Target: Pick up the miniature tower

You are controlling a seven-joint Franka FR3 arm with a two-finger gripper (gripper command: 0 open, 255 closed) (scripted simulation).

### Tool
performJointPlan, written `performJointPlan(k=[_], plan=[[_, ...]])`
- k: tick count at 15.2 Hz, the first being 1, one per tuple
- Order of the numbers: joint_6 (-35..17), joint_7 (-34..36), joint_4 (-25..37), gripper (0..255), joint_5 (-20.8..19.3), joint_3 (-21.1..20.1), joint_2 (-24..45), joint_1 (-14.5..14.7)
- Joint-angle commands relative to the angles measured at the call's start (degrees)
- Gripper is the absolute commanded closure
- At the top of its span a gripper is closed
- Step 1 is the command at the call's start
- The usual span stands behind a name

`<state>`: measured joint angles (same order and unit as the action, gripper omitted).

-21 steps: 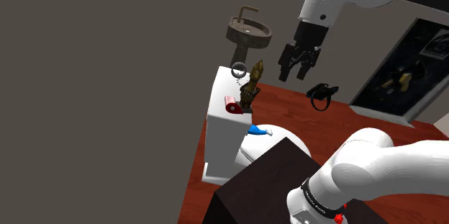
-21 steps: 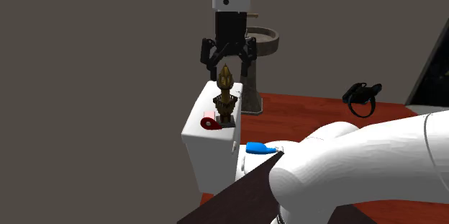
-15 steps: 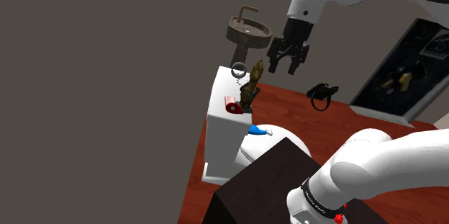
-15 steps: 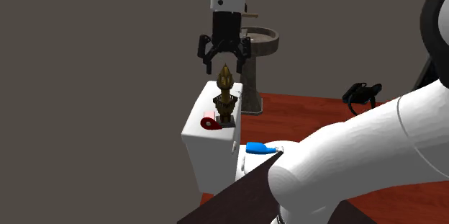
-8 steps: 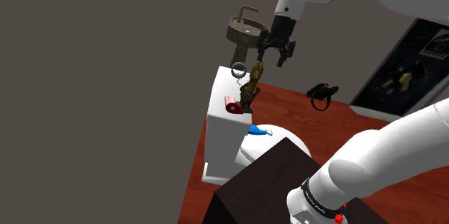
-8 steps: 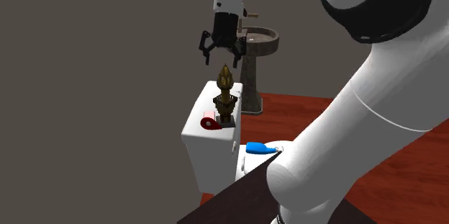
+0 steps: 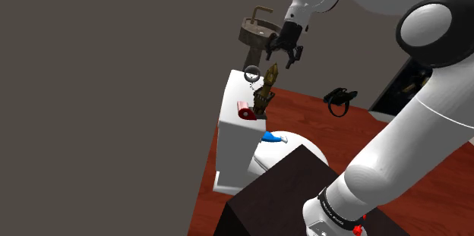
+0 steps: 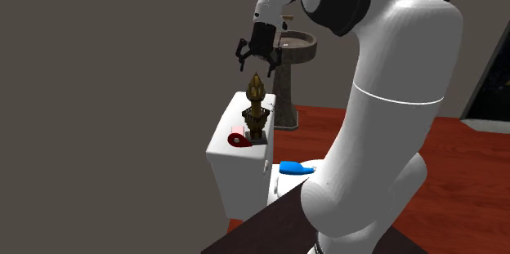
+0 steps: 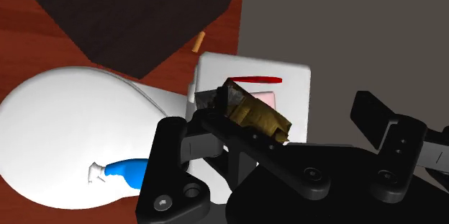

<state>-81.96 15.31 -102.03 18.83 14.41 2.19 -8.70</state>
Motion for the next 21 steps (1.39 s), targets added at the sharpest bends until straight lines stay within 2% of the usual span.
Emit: performJointPlan(k=[1,2,11,12,21], plan=[[1.0,0.7,3.9,0,2.2,1.2,4.9,-1.3],[1.4,0.9,5.1,0,2.9,1.5,6.2,-1.8],[-3.8,-0.9,0.4,0,3.0,1.3,7.0,-1.6],[-3.8,-0.9,0.3,255,2.9,1.3,7.0,-1.6],[-3.8,-0.9,0.4,255,3.0,1.3,7.0,-1.6]])
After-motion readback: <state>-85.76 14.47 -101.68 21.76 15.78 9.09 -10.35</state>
